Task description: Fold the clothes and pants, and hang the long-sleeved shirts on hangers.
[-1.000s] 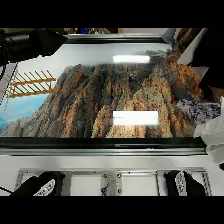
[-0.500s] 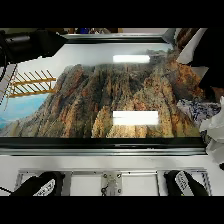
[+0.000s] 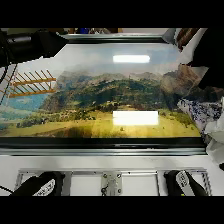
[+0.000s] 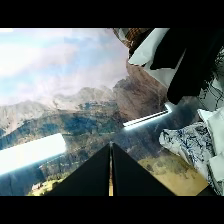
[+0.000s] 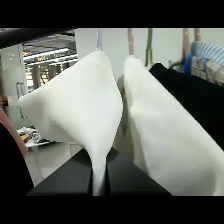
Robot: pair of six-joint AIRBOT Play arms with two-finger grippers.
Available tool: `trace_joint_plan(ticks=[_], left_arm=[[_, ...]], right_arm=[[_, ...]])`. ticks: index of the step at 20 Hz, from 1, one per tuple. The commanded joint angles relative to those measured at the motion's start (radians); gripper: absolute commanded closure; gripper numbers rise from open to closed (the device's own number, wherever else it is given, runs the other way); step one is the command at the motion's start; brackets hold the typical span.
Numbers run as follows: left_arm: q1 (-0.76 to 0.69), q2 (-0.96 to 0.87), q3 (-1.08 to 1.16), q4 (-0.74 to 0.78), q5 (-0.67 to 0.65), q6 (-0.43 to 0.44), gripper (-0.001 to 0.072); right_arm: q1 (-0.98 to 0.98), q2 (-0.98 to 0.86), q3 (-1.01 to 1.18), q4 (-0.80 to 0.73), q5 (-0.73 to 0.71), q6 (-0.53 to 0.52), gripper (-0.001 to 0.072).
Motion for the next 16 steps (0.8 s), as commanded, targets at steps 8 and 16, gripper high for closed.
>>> trace_joint_plan(ticks=[8,16], left_arm=[[-0.001,-0.001,0.0,0.0,0.0,0.0,0.0689],[-0.001,-0.001,0.0,0.0,0.0,0.008,0.069]], right_arm=[[-0.028,0.0,0.0,0.406,-0.018,-0.38,0.0677],[-0.025,0.074,0.0,0.368,0.132,-0.384,0.0086]])
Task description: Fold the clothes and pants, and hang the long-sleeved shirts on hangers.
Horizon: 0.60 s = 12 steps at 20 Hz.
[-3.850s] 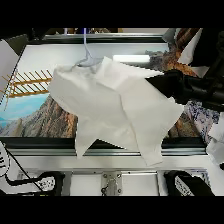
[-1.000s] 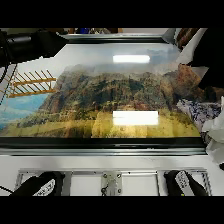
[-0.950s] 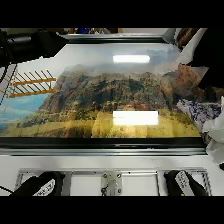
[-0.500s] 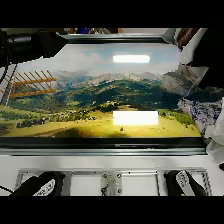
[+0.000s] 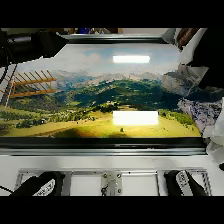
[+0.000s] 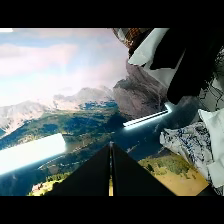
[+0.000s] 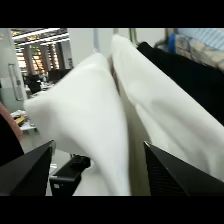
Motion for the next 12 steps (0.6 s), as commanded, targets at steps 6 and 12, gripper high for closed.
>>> trace_joint_plan(ticks=[6,12], left_arm=[[-0.001,-0.001,0.0,0.0,-0.001,0.007,0.069],[-0.001,0.018,-0.059,0.001,-0.04,0.006,0.069]], right_arm=[[0.002,0.164,0.0,-0.01,0.588,-0.011,0.0086],[0.143,0.094,-0.022,-0.128,1.35,0.336,0.0088]])
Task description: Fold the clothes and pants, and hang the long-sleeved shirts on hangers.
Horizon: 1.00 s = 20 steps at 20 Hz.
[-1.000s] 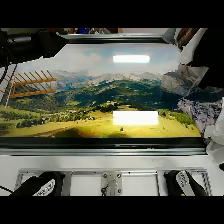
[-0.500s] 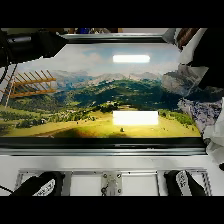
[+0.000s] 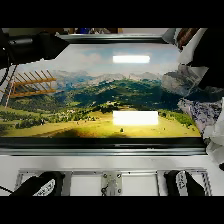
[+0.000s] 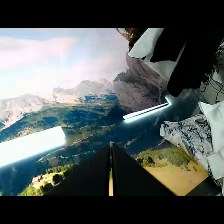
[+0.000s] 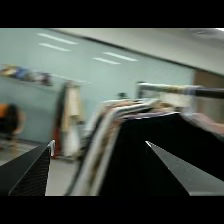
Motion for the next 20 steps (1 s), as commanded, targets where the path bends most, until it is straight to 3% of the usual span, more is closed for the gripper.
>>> trace_joint_plan(ticks=[1,4,7,13,14,16,20], left_arm=[[0.0,0.034,-0.089,0.001,-0.01,-0.001,0.069],[0.0,0.092,-0.251,-0.003,0.031,-0.002,0.069],[-0.001,0.126,-0.365,-0.005,0.043,-0.002,0.069],[0.0,0.182,-0.483,-0.01,0.045,-0.001,0.069],[0.0,0.185,-0.488,-0.01,0.043,-0.001,0.0689],[0.0,0.186,-0.488,-0.011,0.044,-0.001,0.069],[0.0,0.186,-0.488,-0.01,0.043,-0.001,0.069]], right_arm=[[0.175,-0.038,-0.028,-0.167,0.35,0.204,0.0088],[0.513,-0.069,-0.085,-0.464,0.356,0.306,0.0088],[0.848,-0.123,-0.167,-0.664,0.355,0.398,0.0088],[1.213,-0.263,-0.216,-0.686,0.356,0.412,0.0106],[1.239,-0.276,-0.216,-0.686,0.357,0.412,0.0264],[1.266,-0.287,-0.216,-0.686,0.357,0.412,0.0668],[1.266,-0.288,-0.216,-0.686,0.356,0.412,0.0676]])
